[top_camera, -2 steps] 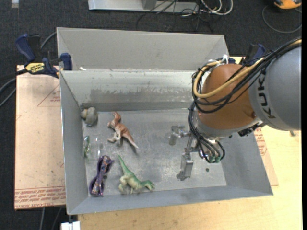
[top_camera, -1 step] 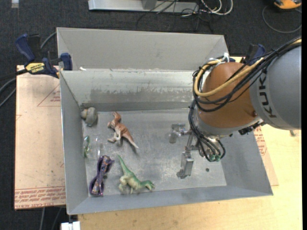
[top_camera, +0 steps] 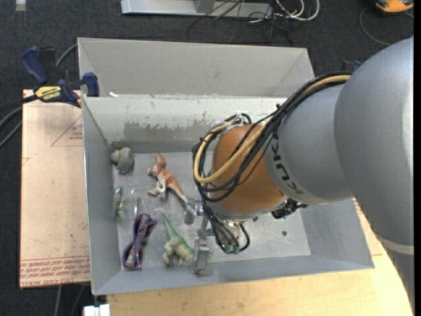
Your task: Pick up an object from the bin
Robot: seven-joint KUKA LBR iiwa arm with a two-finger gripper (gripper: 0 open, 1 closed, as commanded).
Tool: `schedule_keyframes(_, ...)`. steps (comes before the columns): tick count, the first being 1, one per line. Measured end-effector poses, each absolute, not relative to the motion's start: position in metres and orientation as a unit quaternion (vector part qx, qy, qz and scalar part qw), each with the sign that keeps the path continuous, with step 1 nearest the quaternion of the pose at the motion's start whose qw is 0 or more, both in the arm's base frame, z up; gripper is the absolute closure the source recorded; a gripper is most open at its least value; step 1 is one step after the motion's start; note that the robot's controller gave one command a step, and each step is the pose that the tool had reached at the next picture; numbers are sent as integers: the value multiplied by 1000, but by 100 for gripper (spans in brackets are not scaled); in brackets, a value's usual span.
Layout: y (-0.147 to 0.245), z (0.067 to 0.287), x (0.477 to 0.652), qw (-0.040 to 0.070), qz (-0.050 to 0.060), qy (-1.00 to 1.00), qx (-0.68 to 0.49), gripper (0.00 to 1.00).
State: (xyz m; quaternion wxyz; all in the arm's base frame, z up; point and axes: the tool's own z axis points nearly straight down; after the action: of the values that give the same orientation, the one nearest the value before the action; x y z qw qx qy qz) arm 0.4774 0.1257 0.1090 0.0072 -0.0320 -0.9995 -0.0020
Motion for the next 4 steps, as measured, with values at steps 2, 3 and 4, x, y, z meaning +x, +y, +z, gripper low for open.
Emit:
schedule_keyframes(2, 169, 73, 484, 2, -4, -1000, -16, 0)
schedule_keyframes(3, 125, 70, 486, -1, -1, -991, 136, 100)
schedule_keyframes(4, 125, 70, 486, -2, -1, -991, 136, 100)
